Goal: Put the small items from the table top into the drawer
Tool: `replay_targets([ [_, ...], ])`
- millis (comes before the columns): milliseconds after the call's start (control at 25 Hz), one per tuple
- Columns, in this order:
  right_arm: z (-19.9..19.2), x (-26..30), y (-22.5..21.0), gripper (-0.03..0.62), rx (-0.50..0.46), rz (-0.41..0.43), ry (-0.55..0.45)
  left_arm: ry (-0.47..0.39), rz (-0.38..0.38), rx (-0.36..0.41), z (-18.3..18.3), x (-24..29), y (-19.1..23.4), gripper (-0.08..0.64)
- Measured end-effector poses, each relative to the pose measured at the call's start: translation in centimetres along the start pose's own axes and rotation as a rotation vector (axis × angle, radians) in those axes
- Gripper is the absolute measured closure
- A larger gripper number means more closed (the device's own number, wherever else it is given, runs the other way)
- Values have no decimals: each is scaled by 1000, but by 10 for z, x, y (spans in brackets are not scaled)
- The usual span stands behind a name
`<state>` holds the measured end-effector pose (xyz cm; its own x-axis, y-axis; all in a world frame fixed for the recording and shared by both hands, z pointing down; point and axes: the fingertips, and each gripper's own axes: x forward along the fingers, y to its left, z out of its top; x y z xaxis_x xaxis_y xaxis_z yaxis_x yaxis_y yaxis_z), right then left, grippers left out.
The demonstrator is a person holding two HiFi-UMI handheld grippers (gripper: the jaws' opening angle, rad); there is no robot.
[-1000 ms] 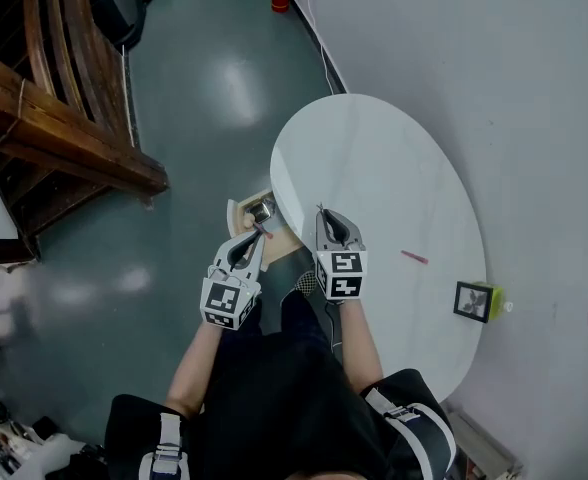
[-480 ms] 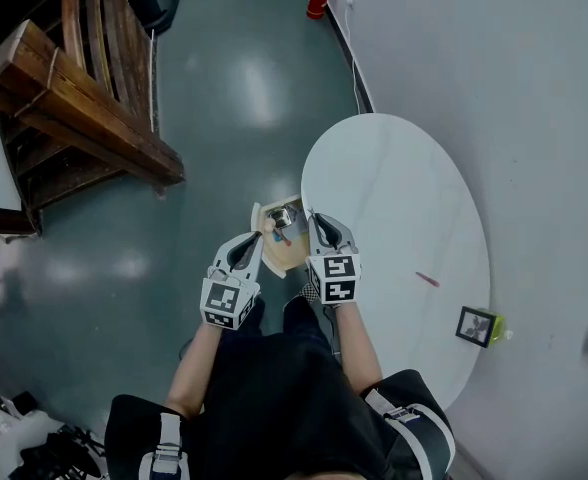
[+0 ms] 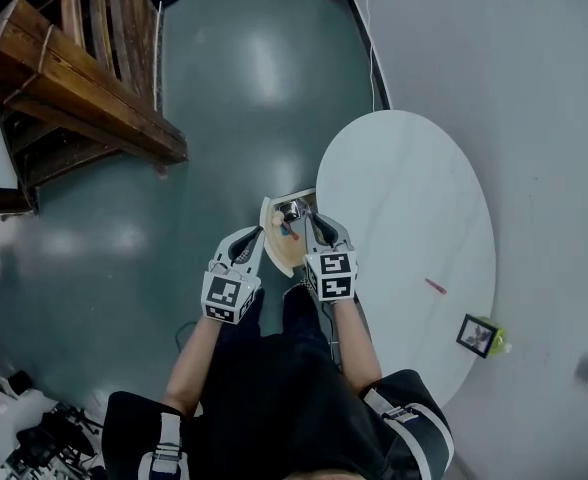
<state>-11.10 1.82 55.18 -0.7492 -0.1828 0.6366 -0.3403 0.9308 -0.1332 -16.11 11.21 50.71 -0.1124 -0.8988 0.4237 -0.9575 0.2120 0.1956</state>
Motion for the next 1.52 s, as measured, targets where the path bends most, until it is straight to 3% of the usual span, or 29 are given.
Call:
replay_targets([
  [880, -132, 85, 0, 546, 57, 60, 221, 154, -26, -122, -115, 52, 24, 540],
  [1520, -169, 140, -5, 546, 70, 48, 262, 177, -17, -127, -128, 64, 34, 540],
])
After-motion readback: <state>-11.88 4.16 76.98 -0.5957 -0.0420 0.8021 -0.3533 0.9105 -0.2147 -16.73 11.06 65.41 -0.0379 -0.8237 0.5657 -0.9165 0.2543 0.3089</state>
